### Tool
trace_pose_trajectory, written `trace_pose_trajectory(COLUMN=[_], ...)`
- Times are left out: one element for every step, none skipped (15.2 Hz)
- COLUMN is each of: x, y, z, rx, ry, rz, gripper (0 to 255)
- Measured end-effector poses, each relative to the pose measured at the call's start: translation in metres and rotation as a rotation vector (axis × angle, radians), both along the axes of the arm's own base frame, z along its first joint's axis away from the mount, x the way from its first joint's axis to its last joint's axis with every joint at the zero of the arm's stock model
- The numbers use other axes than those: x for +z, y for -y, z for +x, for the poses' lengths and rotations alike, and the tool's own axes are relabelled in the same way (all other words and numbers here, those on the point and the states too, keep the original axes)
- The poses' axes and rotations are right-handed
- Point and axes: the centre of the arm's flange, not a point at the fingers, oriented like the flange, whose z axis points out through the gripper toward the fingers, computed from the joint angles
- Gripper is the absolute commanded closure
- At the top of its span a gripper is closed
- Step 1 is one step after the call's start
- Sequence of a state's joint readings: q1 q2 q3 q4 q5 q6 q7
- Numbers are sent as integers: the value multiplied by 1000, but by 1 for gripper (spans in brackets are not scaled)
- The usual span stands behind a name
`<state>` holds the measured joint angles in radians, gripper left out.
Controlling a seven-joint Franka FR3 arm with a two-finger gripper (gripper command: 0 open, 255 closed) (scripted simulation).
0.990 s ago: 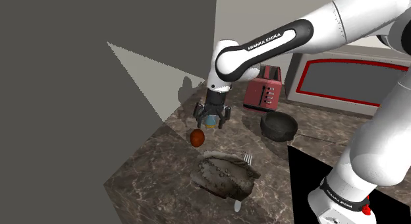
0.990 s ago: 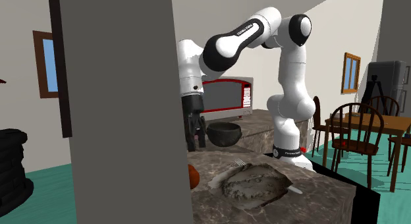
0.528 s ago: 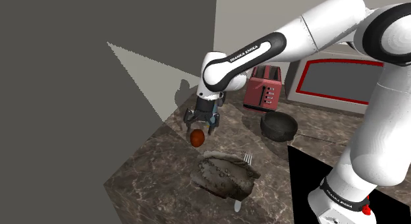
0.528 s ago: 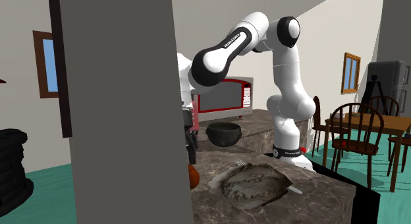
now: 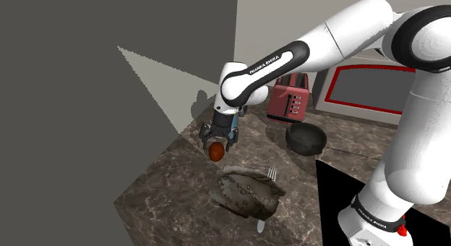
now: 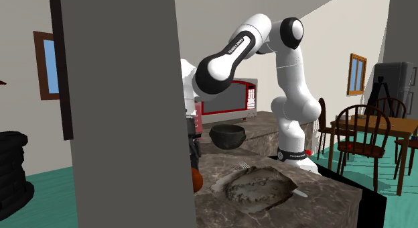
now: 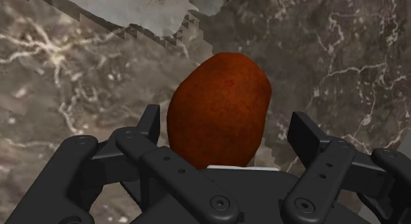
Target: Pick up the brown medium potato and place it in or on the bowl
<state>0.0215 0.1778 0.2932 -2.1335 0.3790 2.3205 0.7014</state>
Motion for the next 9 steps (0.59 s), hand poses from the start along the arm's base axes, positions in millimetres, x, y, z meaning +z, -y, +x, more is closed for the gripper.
trace_pose_trajectory(x=[0, 0, 1, 1, 1, 1, 0, 0, 0], y=[0, 0, 1, 1, 1, 1, 3, 3, 3], z=[1, 0, 0, 0, 1, 1, 1, 2, 3], rx=[0, 0, 0, 0, 0, 0, 0, 0, 0], ry=[0, 0, -1, -1, -1, -1, 0, 0, 1], rz=[0, 0, 0, 0, 0, 0, 0, 1, 1], gripper=[0, 0, 255, 255, 255, 255, 255, 255, 255])
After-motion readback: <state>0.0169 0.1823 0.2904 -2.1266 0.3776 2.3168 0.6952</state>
